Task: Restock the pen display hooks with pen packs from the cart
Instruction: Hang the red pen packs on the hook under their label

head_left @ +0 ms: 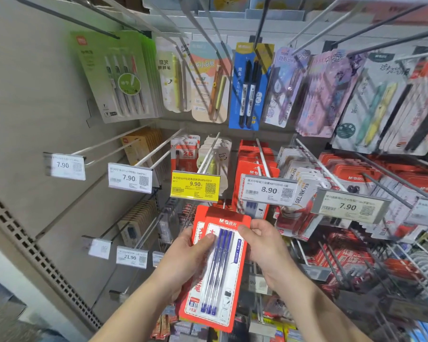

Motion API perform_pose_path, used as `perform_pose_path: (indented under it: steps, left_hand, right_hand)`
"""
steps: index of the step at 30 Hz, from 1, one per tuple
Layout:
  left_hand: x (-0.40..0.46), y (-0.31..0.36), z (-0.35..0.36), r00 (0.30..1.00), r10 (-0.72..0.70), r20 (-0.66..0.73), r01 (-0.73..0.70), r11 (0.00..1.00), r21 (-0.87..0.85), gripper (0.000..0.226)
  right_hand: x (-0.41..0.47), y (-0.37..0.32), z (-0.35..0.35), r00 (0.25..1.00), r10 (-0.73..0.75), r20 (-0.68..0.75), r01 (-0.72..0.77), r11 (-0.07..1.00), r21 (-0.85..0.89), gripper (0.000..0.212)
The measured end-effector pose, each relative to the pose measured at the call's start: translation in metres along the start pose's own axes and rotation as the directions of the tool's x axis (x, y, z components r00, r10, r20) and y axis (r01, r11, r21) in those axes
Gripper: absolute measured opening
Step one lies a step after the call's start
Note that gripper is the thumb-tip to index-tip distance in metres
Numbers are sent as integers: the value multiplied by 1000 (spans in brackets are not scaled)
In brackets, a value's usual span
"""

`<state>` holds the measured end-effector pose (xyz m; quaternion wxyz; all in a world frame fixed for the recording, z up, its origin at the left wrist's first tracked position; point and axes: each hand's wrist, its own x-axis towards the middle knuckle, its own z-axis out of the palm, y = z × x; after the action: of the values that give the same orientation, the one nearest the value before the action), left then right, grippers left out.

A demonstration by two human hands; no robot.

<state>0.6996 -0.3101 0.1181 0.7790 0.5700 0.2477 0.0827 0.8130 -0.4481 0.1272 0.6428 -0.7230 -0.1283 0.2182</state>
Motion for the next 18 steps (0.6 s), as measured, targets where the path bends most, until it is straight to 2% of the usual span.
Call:
perform_pose_path:
  steps: [2,4,7,9,13,18]
  left_hand:
    - [2,-2,-2,1000,-5,-7,5,1000,15,25]
    - [3,-3,-3,1000,-4,-6,4,999,45,25]
    - [5,-4,-3,1000,-11,17,10,998,62,26]
    - [6,-4,-2,1000,-7,16,6,999,40,24]
    - [10,-5,-8,999,4,-41,-3,1000,22,22]
    - [16,-6,-22,995,38,-95,-26,991,132,22]
  right_hand:
    - [0,0,-2,1000,19,-13,-19,998,53,12]
    - [0,0,-3,999,52,13,-53,991,123,10]
    - [-1,-3,-4,992,91,81,-108,968,228,17]
    - [2,-5,-7,992,98,78,-116,953,281,19]
    - [4,-9,-17,999,8,33,-16,962,274,21]
    - [-4,-23,-31,987,-162,-4,159,959,234,23]
